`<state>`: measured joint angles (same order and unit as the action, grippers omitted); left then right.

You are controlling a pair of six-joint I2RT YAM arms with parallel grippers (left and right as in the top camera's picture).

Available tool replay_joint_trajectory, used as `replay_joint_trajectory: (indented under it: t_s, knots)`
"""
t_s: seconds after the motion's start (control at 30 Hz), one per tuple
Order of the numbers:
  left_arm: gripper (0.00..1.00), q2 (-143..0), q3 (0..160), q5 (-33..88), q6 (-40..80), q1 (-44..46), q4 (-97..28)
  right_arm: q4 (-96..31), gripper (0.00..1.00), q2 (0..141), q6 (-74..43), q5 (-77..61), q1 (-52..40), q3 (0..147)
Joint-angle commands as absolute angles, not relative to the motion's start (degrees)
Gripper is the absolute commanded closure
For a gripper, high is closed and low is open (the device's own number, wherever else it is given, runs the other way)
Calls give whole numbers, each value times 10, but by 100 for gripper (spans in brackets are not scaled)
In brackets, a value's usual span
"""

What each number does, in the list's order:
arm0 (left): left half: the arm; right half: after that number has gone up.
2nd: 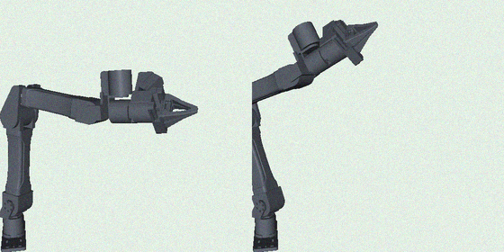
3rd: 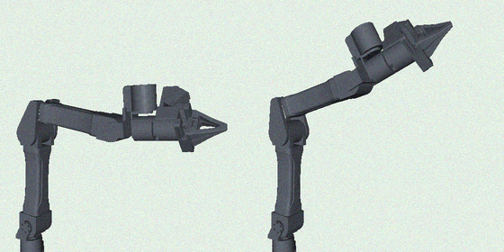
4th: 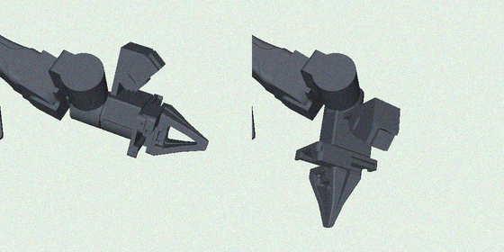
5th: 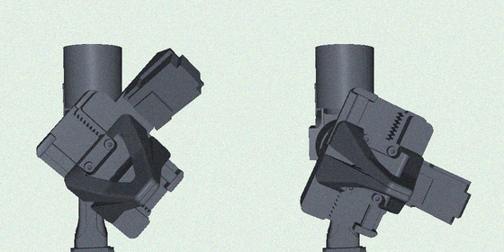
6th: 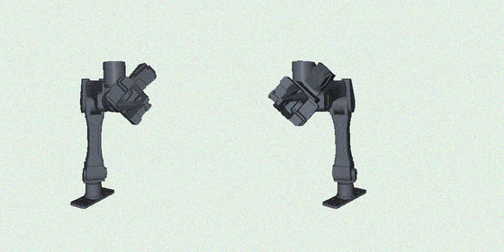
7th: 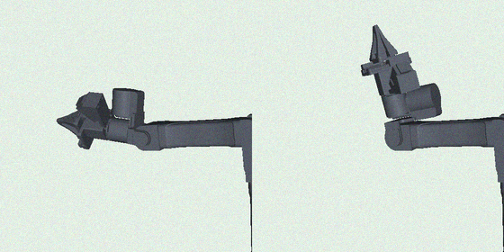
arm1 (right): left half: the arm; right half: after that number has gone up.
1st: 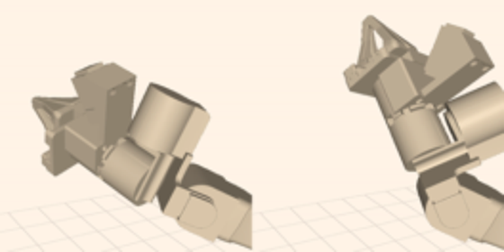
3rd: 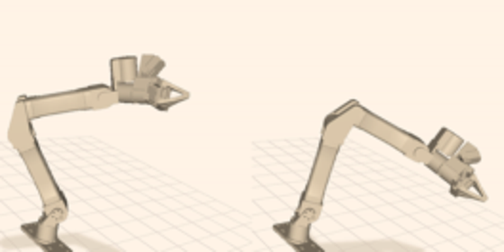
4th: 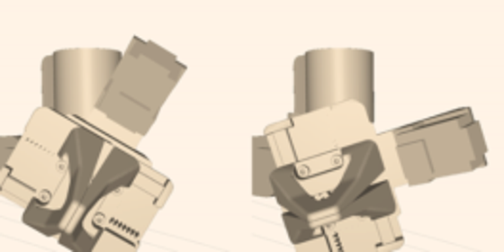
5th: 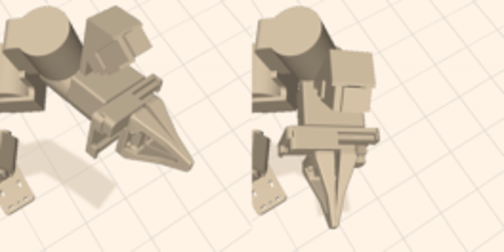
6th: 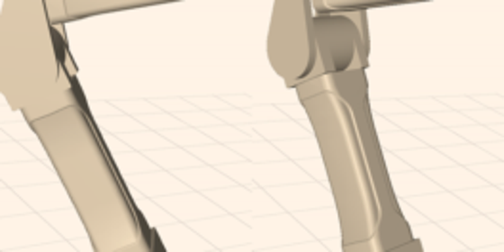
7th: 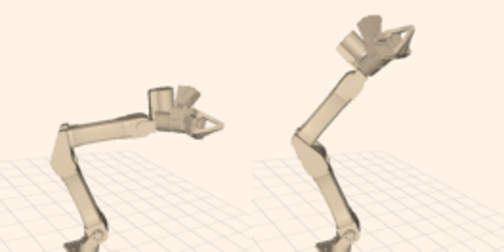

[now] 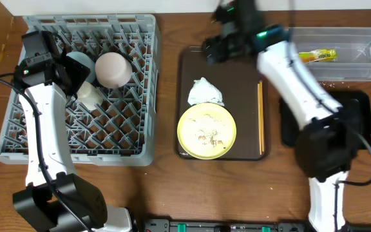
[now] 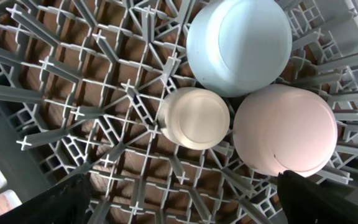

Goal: Sort waste into correct bins and load items into the dishwasher
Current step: 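Grasp the crumpled white paper on the tray with the right gripper, then carry the white paper into the clear bin and release it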

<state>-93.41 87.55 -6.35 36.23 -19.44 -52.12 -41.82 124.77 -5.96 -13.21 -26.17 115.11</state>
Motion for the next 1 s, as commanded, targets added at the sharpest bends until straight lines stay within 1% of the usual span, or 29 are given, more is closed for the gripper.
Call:
replay_joint_trajectory:
  t_s: [0.0,0.1,0.2,0.33,0.6,0.63,0.67,0.7,0.77,0.8,0.83,0.97]
  knots:
    - [3,-928,881,-66,368,-196,-522,-423,16,1297,-38,-58,-297,1141]
    - [3,-928,881,-66,368,-196,-522,-429,19,1326,-39,-57,-316,1141]
    - [3,-928,881,-66,368,-196,-522,-440,23,1348,-73,-29,-324,1141]
    - [3,-928,881,-66,368,-196,-522,-461,27,1370,-93,-15,-326,1141]
    - [3,-928,881,-66,368,-196,-522,-481,38,1395,-136,-15,-327,1141]
    - [3,-928,881,-66,368,-196,-522,-482,45,1397,-143,-15,-327,1141]
    - [3,-928,881,-66,368,-196,-522,-481,60,1397,-150,-15,-327,1141]
    - [3,-928,881,-66,368,-196,-522,-480,66,1397,-155,-15,-327,1141]
    - [3,-928,881,-66,368,-196,-522,-476,86,1395,-163,-15,-326,1142]
    - [3,-928,881,-66,368,-196,-522,-476,94,1394,-163,-15,-325,1143]
    - [3,-928,881,-66,368,-196,-522,-477,99,1390,-163,-8,-324,1148]
    - [3,-928,881,-66,368,-196,-522,-491,99,1364,-183,61,-309,1176]
